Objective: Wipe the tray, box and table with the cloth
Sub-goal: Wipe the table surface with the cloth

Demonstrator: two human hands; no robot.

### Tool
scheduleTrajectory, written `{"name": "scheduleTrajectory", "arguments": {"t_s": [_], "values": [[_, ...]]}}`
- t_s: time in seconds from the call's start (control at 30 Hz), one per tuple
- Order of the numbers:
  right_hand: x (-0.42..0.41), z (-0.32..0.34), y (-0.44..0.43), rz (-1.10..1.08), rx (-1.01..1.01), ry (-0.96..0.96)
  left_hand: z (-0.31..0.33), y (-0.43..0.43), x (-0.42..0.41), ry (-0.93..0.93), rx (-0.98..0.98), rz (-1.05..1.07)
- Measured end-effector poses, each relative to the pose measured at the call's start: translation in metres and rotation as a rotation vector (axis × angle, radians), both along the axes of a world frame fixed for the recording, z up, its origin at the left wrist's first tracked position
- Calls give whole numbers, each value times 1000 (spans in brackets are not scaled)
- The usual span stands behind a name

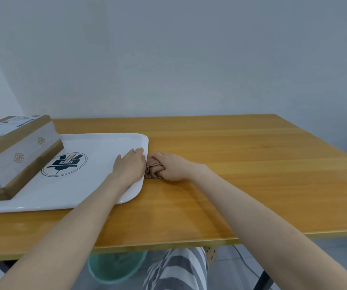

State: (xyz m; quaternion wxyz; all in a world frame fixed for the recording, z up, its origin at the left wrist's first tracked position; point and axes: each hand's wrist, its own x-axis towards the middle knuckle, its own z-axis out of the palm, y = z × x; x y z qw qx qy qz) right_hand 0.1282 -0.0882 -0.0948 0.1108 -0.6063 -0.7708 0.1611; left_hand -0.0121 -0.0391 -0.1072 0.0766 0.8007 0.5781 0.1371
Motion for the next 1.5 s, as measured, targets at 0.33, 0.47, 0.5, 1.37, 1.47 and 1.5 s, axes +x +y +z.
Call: {"name": "scheduleTrajectory", "arguments": {"t_s": [0.33,0.47,0.5,1.37,1.47,1.5], "values": [[-4,9,-54,126,-20,20,0,3,0,54,-22,-12],[-9,14,-77,199,-15,-20,0,5,-1,96,-40,-24],[-10,14,-82,220,-9,-32,0,4,-1,102,-46,-24],[79,18,-155,98,-106,-32,3,0,-2,164,-55,-44],[95,15,-133,-7,-86,-42,3,0,-2,159,-50,-48],[101,14,-123,-45,-79,-46,3,-1,-2,159,-50,-49]]}}
